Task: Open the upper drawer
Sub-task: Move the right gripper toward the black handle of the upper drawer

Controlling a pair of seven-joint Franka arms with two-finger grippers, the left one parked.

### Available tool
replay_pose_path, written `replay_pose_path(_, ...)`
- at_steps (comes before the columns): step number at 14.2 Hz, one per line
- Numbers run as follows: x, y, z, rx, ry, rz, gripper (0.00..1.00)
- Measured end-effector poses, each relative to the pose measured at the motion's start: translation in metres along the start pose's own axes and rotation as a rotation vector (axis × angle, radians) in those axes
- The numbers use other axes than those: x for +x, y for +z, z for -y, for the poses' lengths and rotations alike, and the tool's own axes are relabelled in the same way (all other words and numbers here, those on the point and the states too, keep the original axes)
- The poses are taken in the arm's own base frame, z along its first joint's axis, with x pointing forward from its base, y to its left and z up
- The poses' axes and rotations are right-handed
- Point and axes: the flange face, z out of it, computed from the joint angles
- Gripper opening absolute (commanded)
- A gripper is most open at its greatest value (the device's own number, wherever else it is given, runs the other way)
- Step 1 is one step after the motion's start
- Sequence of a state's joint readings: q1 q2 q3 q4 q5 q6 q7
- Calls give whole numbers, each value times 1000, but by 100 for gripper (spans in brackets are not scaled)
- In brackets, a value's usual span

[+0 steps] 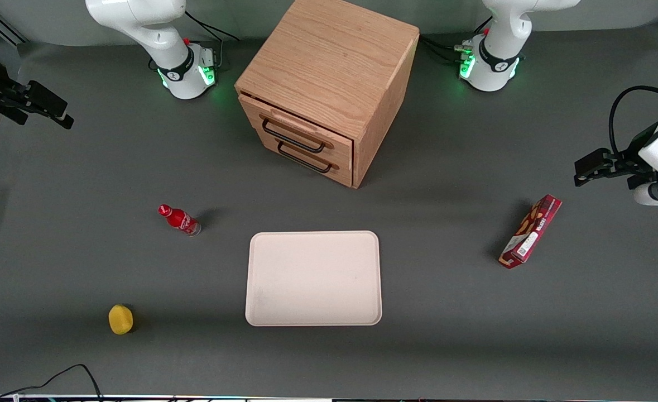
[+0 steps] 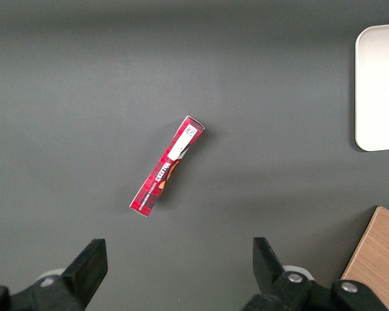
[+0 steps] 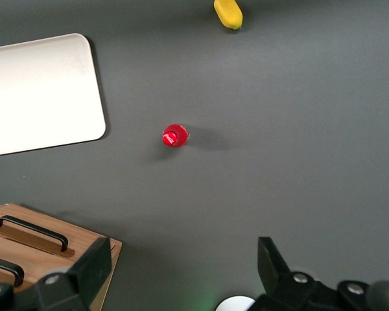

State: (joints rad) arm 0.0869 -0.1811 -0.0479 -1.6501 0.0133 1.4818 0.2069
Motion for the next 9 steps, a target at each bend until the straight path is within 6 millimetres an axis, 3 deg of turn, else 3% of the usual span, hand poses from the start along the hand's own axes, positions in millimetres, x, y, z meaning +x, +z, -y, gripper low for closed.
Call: replay_pose_path(9, -2, 0, -1, -2, 2, 12, 100)
